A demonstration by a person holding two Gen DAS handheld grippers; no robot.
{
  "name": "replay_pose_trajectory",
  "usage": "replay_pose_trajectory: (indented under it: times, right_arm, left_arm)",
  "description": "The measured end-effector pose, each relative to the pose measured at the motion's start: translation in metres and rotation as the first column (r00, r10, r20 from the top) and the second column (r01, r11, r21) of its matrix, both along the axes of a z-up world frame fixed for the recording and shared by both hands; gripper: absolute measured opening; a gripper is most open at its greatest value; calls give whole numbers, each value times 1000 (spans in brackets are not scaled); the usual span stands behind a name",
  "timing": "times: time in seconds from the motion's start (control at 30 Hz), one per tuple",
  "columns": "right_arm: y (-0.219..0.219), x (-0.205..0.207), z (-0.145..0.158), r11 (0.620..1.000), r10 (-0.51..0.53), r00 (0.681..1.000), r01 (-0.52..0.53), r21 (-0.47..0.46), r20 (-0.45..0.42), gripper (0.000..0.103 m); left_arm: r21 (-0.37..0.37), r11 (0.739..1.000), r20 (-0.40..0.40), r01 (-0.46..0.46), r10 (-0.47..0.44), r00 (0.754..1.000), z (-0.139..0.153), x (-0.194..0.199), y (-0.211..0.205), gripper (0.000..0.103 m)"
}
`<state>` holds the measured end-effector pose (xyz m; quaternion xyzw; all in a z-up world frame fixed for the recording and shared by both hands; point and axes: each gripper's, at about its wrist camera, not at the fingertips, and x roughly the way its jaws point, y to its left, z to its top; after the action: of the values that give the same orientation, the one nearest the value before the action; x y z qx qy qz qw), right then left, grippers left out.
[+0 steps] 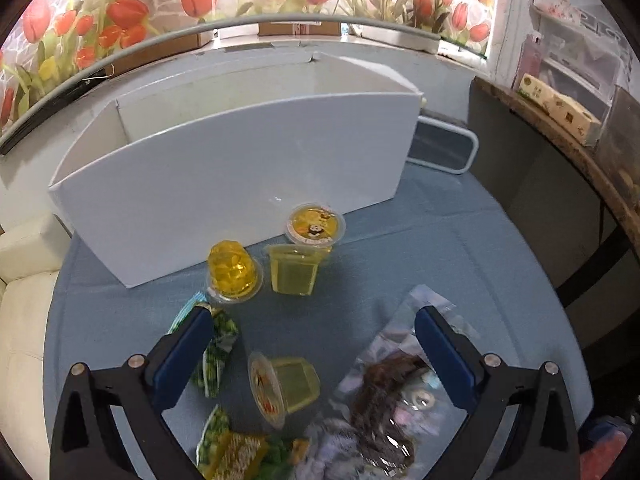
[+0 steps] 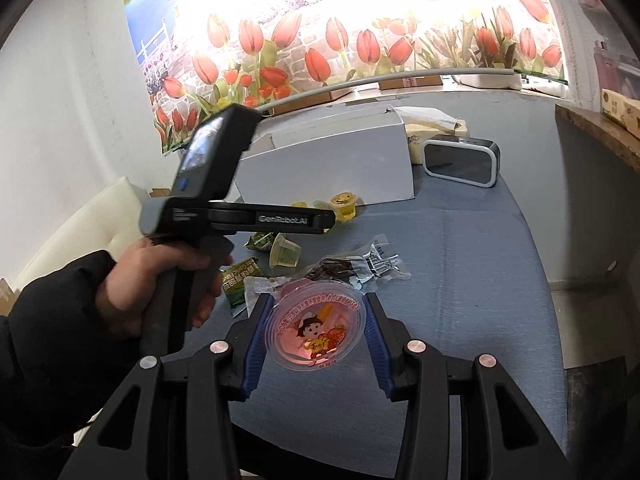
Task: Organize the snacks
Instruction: 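Grasp the square yellow jelly cup with the left gripper while the right gripper holds the red cup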
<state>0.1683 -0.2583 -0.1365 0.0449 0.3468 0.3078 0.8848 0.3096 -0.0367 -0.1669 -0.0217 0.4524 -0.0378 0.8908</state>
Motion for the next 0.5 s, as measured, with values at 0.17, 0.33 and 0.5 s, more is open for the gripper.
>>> replay_pose_trajectory:
  times: [0.17,0.33,0.5]
  right_arm:
    - [-2,0,-2,1000,-10,1000,9,-3,-8,49]
    - [-8,1,-4,1000,-18,1000,18,-2,-18,49]
    - [-12,4,-9,1000,-29,999,29,5,-38,49]
  left_arm:
    - [28,999,-36,-31,32,999,-15,27,-3,103]
    - [43,998,-65,-56,59,996,-30,44,-8,98]
    - [49,997,-87,-65,69,994,-37,47,-15,46]
